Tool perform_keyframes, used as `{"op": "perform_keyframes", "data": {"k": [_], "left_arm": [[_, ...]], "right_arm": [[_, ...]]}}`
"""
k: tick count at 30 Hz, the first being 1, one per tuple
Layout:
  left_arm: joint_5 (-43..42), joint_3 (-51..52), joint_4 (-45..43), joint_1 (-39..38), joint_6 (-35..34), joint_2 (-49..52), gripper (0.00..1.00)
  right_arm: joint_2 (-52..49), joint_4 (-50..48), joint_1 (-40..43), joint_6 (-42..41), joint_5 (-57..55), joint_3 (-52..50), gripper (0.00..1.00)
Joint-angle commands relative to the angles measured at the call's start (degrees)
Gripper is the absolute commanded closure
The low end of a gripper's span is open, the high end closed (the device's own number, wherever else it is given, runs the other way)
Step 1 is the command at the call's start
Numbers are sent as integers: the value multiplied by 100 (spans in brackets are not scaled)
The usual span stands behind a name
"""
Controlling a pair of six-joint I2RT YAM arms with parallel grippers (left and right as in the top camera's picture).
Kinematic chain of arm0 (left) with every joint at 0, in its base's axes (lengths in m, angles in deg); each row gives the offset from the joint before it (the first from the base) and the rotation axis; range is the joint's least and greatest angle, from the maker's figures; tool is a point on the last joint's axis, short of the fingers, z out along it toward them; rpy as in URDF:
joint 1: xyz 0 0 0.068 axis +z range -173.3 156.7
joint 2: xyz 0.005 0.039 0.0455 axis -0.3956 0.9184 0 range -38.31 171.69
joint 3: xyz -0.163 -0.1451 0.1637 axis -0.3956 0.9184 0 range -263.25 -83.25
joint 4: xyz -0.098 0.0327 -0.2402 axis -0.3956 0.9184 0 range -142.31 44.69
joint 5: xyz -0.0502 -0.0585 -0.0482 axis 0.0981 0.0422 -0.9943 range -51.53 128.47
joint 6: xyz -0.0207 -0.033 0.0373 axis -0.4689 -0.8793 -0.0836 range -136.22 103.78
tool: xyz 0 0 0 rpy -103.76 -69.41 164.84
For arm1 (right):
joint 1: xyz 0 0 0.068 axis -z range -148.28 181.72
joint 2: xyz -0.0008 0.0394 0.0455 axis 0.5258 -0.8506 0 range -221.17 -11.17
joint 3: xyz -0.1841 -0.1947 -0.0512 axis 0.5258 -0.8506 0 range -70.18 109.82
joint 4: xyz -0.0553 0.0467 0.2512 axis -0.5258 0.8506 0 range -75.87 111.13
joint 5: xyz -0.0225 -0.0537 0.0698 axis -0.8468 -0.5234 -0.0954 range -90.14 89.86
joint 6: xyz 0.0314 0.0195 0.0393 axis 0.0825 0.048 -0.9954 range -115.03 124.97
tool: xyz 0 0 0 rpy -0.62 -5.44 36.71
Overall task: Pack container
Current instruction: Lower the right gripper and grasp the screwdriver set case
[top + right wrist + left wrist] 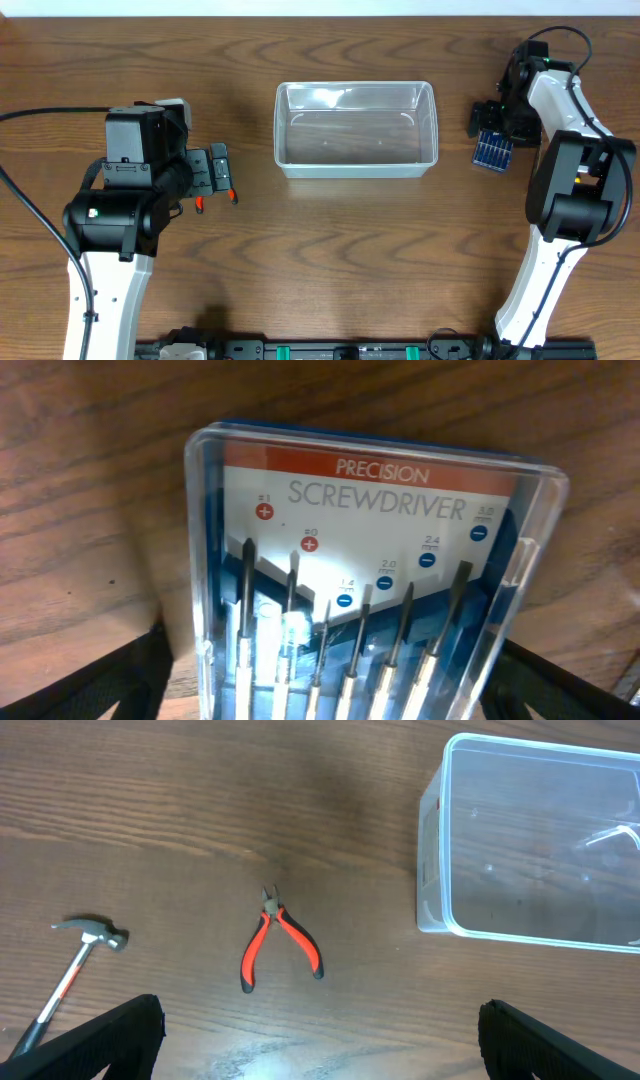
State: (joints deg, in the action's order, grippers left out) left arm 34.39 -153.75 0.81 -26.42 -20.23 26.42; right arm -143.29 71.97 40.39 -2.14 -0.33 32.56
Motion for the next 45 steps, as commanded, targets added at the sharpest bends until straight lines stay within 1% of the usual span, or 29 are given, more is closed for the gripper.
{"op": "perform_keyframes", "data": {"k": [1,6,9,14,21,25,26,30,32,33,39,42,45], "left_arm": [[70,-111,0,-13,101,11,2],[70,-111,0,-13,101,11,2],[72,-111,0,-13,101,11,2],[70,-111,0,-13,101,11,2],[70,-111,0,-13,101,11,2],[70,-111,0,-13,101,11,2],[70,-111,0,-13,101,11,2],[72,-111,0,-13,101,11,1],[70,-111,0,-13,101,11,1],[70,-111,0,-13,101,11,2],[70,-111,2,-13,168,11,2],[70,-111,2,-13,173,11,2],[70,-111,37,-13,186,11,1]], "right_arm": [[-208,22,26,52,306,-210,8],[-208,87,26,52,306,-210,13],[-208,92,26,52,308,-210,23],[-208,116,26,52,310,-210,33],[-205,133,26,52,313,-210,35],[-205,133,26,48,372,-208,43],[-205,133,26,28,374,-208,47],[-203,184,26,31,389,-192,70],[-188,251,26,31,389,-160,92],[-173,284,26,31,389,-144,99],[168,699,-2,35,387,162,99],[518,990,-109,63,378,525,99],[997,1075,-321,214,358,848,99]]}}
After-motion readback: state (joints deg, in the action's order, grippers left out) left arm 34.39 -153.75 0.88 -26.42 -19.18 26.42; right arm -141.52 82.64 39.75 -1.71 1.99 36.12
